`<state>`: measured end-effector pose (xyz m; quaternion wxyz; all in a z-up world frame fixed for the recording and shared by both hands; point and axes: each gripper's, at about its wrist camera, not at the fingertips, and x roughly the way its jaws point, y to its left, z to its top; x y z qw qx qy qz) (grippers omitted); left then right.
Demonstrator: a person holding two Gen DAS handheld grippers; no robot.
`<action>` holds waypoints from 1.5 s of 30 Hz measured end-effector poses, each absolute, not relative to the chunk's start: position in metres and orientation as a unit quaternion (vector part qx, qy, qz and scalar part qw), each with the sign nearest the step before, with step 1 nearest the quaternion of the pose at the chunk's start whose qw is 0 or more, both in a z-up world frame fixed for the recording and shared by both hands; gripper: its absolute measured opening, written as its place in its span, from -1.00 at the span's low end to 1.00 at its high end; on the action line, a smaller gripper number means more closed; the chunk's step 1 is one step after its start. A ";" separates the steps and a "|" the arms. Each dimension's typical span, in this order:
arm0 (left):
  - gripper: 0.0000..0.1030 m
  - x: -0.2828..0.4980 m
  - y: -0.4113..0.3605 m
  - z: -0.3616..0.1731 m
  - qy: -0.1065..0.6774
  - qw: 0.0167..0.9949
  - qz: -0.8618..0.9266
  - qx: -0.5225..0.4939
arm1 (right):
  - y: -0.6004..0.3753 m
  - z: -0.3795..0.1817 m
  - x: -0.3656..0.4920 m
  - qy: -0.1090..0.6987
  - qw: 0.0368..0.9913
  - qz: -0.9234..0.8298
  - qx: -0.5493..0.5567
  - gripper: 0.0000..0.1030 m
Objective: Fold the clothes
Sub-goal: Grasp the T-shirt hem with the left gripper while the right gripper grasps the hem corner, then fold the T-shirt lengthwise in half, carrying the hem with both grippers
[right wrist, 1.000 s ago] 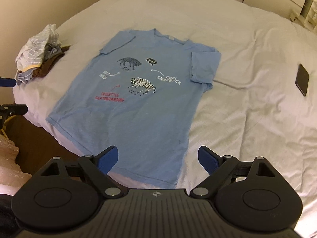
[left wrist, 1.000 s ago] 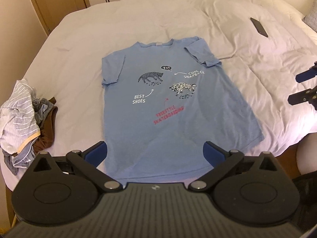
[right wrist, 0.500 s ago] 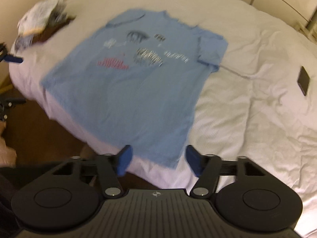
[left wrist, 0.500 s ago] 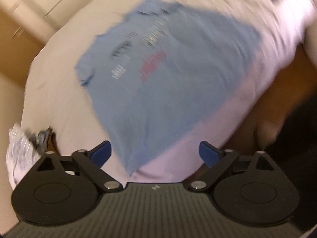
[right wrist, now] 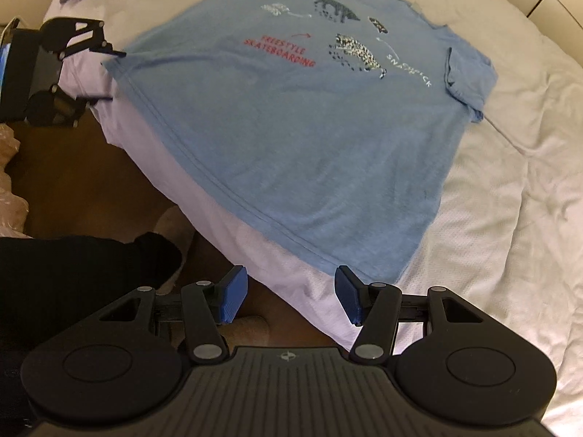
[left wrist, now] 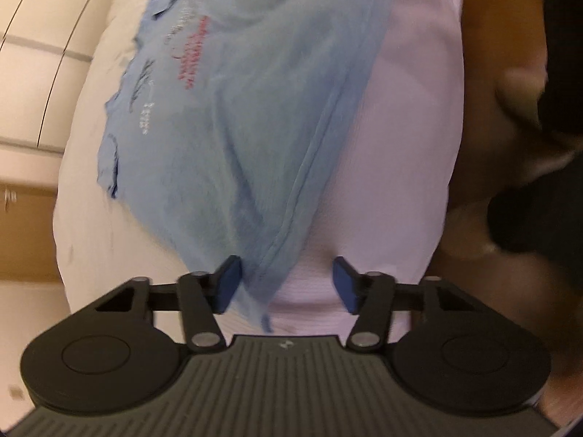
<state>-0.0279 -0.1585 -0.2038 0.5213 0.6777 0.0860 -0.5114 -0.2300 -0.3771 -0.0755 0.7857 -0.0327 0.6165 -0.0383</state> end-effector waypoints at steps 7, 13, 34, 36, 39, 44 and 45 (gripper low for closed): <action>-0.92 0.005 -0.169 -0.181 0.117 0.496 -0.557 0.656 | -0.385 -0.087 -0.226 0.612 0.787 -0.040 -0.068 0.11; -0.94 0.048 -0.193 -0.125 0.237 0.573 -0.580 0.527 | -0.377 -0.117 -0.229 0.585 0.800 -0.024 -0.134 0.21; -0.94 0.080 -0.214 -0.080 0.298 0.582 -0.584 0.481 | -0.393 -0.162 -0.235 0.522 0.804 -0.058 -0.280 -1.00; -0.94 0.070 -0.213 -0.076 0.281 0.573 -0.585 0.501 | -0.402 -0.148 -0.241 0.524 0.805 -0.044 -0.273 -1.00; -0.95 0.061 -0.209 -0.063 0.274 0.578 -0.576 0.508 | -0.408 -0.119 -0.245 0.522 0.813 -0.013 -0.258 -1.00; -0.95 0.068 -0.215 -0.035 0.272 0.611 -0.553 0.497 | -0.429 -0.072 -0.240 0.520 0.817 0.040 -0.247 -1.00; -0.95 0.072 -0.220 -0.029 0.270 0.618 -0.550 0.494 | -0.435 -0.064 -0.238 0.516 0.818 0.043 -0.252 -1.00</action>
